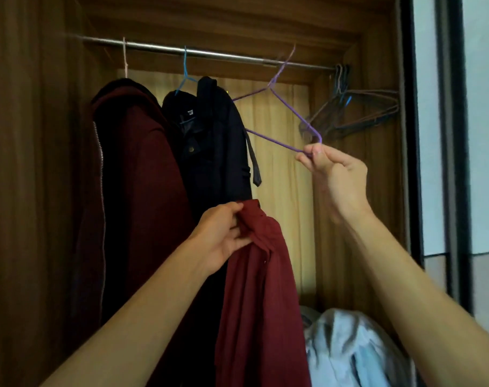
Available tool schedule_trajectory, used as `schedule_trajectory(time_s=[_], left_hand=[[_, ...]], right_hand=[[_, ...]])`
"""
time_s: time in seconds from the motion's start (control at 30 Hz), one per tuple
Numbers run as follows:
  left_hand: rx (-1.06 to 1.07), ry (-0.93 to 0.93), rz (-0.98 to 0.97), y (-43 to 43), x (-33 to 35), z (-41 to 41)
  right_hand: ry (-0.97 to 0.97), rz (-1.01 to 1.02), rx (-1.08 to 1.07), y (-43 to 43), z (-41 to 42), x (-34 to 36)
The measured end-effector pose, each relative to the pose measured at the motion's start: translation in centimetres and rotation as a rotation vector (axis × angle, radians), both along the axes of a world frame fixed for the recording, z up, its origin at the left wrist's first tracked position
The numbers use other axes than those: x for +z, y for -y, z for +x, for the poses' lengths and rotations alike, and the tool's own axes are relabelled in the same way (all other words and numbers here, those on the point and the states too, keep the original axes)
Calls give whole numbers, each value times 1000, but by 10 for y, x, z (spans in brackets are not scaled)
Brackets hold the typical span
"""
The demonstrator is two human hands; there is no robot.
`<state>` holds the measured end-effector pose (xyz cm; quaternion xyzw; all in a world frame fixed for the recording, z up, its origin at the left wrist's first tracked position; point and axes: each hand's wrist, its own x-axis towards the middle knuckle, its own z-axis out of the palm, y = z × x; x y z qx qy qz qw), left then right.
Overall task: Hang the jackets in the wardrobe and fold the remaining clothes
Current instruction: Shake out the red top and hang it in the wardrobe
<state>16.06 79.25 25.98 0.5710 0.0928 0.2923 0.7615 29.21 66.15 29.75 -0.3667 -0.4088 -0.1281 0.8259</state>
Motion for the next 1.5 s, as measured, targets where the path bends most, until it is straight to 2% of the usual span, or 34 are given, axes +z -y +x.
schedule_trajectory(time_s=[0.13,0.33,0.5,0.57,0.73,0.87,0.9,1.03,1.13,1.23,1.33,1.5], left_hand=[[-82,-81,-67,21,-45,9],[-170,-223,-172,68,-117,28],[-214,-323,-280,100,-166,38],[-219,-348,-227,113,-176,37],[-77,-338,-5,144,-191,42],[1,-313,199,171,-188,47],[14,-304,256,176,-189,50],[27,-290,510,199,-196,57],[-23,-244,569,219,-209,56],[-66,-351,596,229,-216,58],[-62,-482,595,240,-209,54],[70,-595,486,229,-200,51]], right_hand=[[-113,-16,-9,47,-27,-78],[-193,-210,-108,123,-74,-188],[-107,-459,-121,178,-98,-246],[-123,-493,19,197,-102,-259],[-199,-666,355,240,-95,-258],[-327,-842,140,248,-64,-242],[-364,-845,132,249,-54,-237],[-532,-673,372,251,-18,-217],[-660,-523,257,254,15,-218],[-723,-343,324,262,30,-230],[-677,-347,395,269,30,-237],[-604,-460,228,294,29,-247]])
